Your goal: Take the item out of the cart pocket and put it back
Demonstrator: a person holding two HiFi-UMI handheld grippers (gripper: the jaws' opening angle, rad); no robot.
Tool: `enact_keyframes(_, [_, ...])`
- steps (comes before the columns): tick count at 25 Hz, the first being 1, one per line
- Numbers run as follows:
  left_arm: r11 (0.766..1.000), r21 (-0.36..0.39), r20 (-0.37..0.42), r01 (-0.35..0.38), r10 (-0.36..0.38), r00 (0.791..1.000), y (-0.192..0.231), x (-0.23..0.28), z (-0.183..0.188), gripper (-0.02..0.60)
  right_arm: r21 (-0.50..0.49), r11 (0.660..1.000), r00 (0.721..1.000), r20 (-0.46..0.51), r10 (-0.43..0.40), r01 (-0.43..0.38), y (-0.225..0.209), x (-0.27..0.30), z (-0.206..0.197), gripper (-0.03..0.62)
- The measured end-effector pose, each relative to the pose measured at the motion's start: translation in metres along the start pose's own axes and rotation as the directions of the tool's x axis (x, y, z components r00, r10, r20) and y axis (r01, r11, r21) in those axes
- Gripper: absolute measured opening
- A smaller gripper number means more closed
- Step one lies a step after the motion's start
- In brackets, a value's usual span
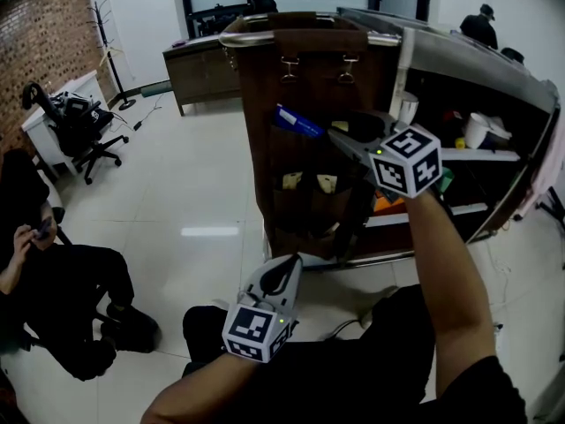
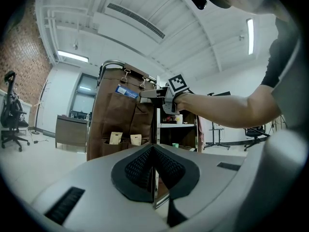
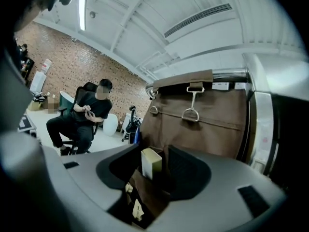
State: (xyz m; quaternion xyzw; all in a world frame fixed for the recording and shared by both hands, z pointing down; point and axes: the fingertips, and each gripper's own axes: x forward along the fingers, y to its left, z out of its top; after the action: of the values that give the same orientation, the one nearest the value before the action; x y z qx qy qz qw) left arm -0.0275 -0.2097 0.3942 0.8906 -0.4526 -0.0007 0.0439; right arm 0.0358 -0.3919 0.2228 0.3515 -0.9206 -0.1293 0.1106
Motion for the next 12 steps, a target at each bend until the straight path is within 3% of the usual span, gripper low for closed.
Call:
enact_keyframes(2, [1.0, 0.002, 0.006, 0.002, -0.002, 1.0, -0.0009, -0.0001, 0.0021, 0.0, -0.039, 0.999, 0.999, -0.036, 0.013, -0.014, 0.0027, 0.0022, -0.0023, 0.212])
enact_keyframes(5, [1.0, 0.002, 0.007, 0.003, -0.003, 1.0, -0.0011, -0.0012, 0.0029, 0.0, -0.083, 0.996, 0.996, -0.088, 0.028, -0.035, 0.0066, 0.0046, -0.0063, 0.158])
enact_keyframes(12, [1.0, 0.006, 0.011, 0.001, -0.001, 1.0, 0.0001, -0.0016, 0.002, 0.0, -0.087, 0.995, 0.993, -0.113, 0.04, -0.05, 0.0081, 0.0073, -0.0094, 0.144])
